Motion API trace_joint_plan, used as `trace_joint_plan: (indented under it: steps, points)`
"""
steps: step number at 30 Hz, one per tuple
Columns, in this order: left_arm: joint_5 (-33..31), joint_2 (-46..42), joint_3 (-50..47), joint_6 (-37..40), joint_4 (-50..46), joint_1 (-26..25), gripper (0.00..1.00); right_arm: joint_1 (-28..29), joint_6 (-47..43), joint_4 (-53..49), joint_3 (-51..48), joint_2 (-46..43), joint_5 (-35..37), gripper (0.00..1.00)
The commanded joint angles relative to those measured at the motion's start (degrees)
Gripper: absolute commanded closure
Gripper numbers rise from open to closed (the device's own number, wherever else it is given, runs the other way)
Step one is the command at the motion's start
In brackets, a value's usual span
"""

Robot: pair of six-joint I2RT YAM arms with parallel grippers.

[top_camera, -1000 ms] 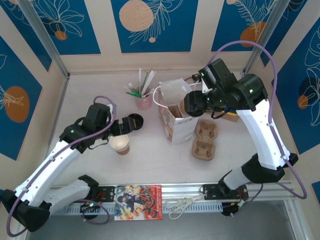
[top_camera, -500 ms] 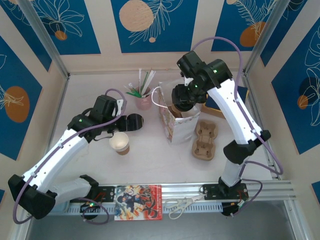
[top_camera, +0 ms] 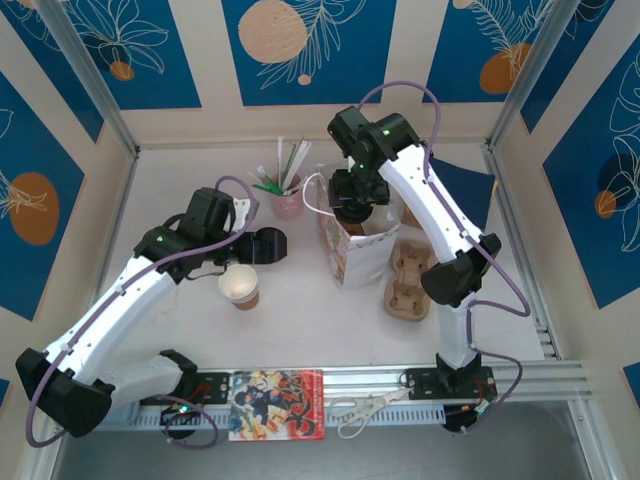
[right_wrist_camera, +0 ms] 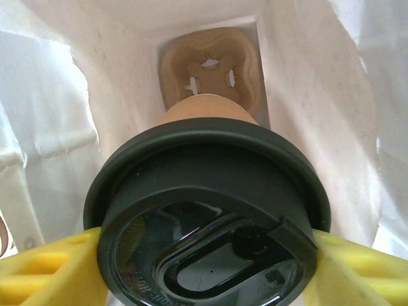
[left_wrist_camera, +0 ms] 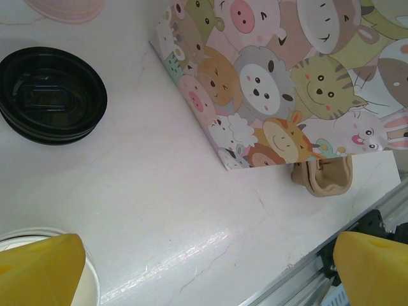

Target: Pack the takeout coffee

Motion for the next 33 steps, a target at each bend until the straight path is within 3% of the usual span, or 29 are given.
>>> trace_joint_plan:
  steps: [1,17,33]
  points:
    - [0.25,-1.2,-0.4,0.43,0.96,0.47,0.0,-0.92,0.52,-8.69,-0.4,0.15,-2.36,0.3]
    - [0.43,2.1,0.39,-3.06,4.25,0.66,0.0,-1.06,-0.79,-7.47,-7.88,0.68,-4.4,0.31]
    - [0.64,3.07,1.33,-1.61,3.12,0.88,0.0,-1.32,-1.61,-3.52,-15.23,-0.06,-4.26,0.3]
